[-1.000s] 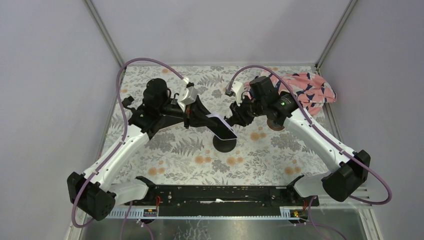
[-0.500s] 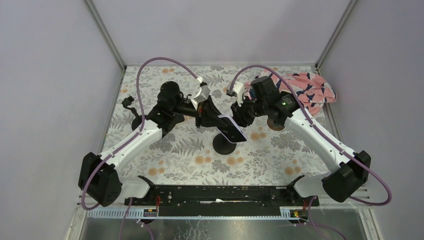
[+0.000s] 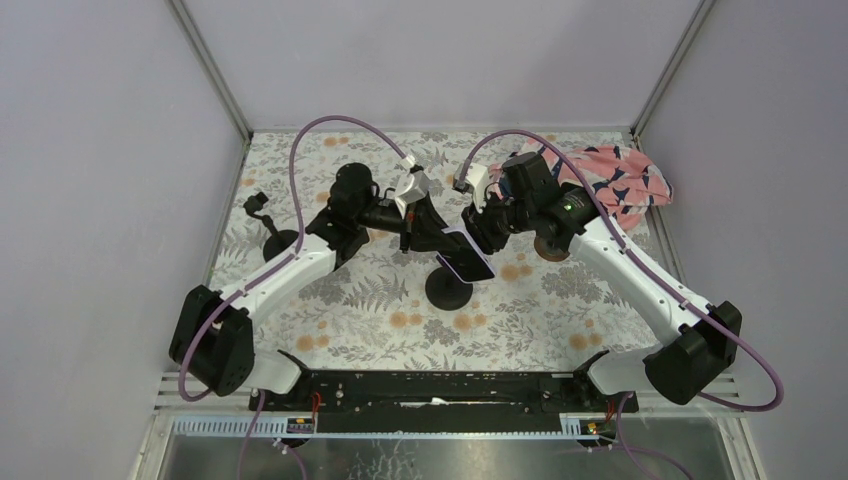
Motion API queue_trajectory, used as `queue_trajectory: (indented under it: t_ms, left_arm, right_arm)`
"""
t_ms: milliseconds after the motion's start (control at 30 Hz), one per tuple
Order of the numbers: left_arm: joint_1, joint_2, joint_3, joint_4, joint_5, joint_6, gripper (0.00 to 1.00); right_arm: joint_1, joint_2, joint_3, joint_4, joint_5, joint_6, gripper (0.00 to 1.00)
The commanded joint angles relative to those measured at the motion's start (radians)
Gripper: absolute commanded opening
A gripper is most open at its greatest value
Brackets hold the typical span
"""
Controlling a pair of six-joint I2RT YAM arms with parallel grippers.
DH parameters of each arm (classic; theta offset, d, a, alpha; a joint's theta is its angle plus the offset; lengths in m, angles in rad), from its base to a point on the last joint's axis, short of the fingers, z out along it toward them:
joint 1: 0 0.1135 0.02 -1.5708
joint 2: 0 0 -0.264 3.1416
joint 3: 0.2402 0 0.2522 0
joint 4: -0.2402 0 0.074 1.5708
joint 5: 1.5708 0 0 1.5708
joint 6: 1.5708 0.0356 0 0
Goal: Place the phone on the phone stand
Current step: Install the phone on the phone stand.
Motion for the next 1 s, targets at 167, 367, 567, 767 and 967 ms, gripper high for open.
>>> queue_trajectory:
  t_ms: [167,367,567,767,967]
  left_arm:
    - [0.047,0.036,0.022,0.021,0.005,0.071,0.0]
    - [0.051,0.058,0.004,0.064,0.009,0.039,0.0]
    - [0.052,0.08,0.013,-0.012,-0.015,0.101,0.0]
    - [0.053,0.074,0.047,-0.207,-0.051,0.26,0.0]
    - [0.078,0.105,0.062,-0.198,0.058,0.262,0.0]
  right_arm:
    - [-0.002,-0.04,0.008,0.018,-0.059,0.013,0.22]
    - [-0.002,-0.036,0.011,0.019,-0.061,0.012,0.22]
    - [-0.002,-0.036,0.012,0.017,-0.069,0.011,0.23]
    - [-0.002,-0.037,0.008,0.02,-0.099,0.013,0.31]
    - [-0.002,-0.039,0.003,0.023,-0.126,0.013,0.31]
